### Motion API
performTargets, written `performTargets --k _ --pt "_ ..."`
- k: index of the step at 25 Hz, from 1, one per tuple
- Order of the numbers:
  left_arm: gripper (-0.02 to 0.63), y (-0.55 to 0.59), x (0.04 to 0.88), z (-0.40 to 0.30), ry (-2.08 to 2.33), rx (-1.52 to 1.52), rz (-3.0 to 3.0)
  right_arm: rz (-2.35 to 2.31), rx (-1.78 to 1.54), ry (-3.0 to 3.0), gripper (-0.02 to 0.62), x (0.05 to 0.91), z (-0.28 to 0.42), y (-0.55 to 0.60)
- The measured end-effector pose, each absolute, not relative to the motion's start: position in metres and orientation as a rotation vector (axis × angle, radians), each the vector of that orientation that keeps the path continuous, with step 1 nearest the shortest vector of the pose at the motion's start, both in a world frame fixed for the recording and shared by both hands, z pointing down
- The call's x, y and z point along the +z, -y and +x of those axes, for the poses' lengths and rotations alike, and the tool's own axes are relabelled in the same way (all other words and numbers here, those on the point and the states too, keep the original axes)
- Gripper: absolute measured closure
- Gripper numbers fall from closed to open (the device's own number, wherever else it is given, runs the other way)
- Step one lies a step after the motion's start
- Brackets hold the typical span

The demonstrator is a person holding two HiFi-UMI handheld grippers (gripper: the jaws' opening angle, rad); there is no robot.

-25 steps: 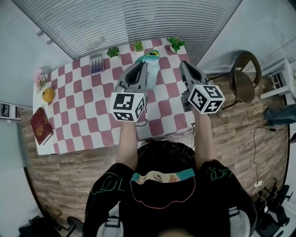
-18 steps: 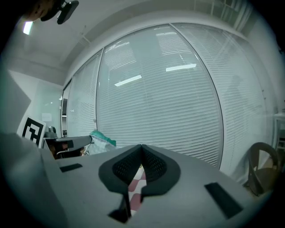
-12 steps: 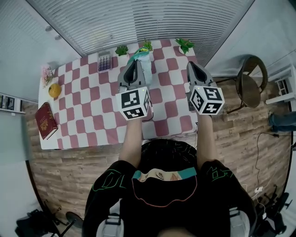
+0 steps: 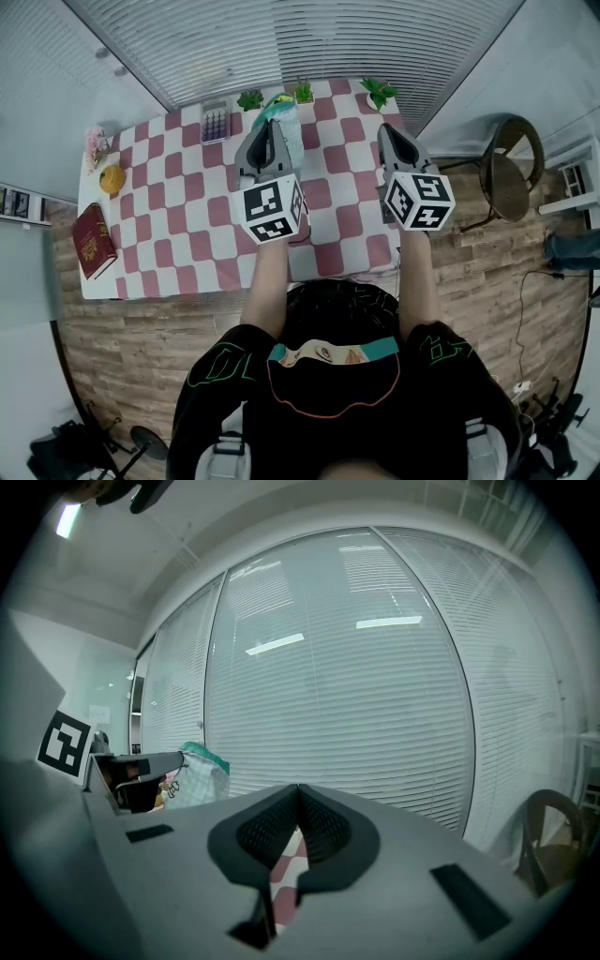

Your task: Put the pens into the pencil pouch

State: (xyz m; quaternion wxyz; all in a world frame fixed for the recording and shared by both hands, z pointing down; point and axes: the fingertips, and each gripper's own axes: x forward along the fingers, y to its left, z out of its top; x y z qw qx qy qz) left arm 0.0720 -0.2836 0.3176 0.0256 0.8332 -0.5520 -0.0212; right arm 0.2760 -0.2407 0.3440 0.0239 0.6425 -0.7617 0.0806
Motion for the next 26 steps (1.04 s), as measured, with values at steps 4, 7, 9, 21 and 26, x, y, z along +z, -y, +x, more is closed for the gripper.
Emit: performTargets --k 4,7,9,21,26 --pt "0.607 0.282 0.319 0.069 1.715 -0.067 2.566 1.984 0.251 2.361 0.592 0.345 0.274 0.24" --pt "0.607 0.282 0.322 0.066 1.722 -0.067 2.554 1.979 0.246 2.353 0.592 0.346 0.274 0.24" --pt "0.607 0.282 0.323 0.065 1.723 -0.067 2.55 1.978 0.245 2.349 0.592 0.347 0.274 0.24" --pt "0.607 0.279 0.327 0.063 1.724 -0.07 2.534 1.965 0.24 2.334 0.592 0.351 0.275 0.238" --pt "0.607 0.28 0.331 0.06 1.727 -0.072 2.523 1.972 0.229 2.325 0.592 0.352 0.276 0.237"
